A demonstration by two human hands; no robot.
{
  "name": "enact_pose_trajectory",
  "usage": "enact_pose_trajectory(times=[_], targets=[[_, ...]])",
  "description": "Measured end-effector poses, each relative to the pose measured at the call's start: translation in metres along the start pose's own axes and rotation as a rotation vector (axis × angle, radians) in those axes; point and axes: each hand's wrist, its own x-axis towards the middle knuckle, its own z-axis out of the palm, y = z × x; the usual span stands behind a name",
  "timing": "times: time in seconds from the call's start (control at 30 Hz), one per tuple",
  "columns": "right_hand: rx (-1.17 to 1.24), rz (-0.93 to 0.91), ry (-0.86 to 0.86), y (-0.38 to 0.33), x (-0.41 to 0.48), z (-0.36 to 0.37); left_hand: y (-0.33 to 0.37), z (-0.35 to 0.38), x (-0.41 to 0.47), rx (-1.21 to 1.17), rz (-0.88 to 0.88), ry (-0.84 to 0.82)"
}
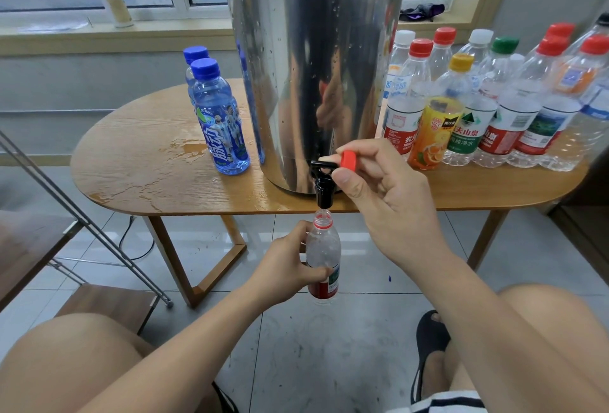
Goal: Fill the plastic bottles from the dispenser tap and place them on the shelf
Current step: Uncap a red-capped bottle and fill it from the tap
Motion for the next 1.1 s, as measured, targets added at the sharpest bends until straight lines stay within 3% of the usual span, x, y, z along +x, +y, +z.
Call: enact_pose_trajectory(times=[1.1], targets=[[-0.018, -0.007, 0.003, 0.0009, -0.0005, 0.0001, -0.0004, 0.0000, 0.0017, 0.012, -0.005, 0.001]])
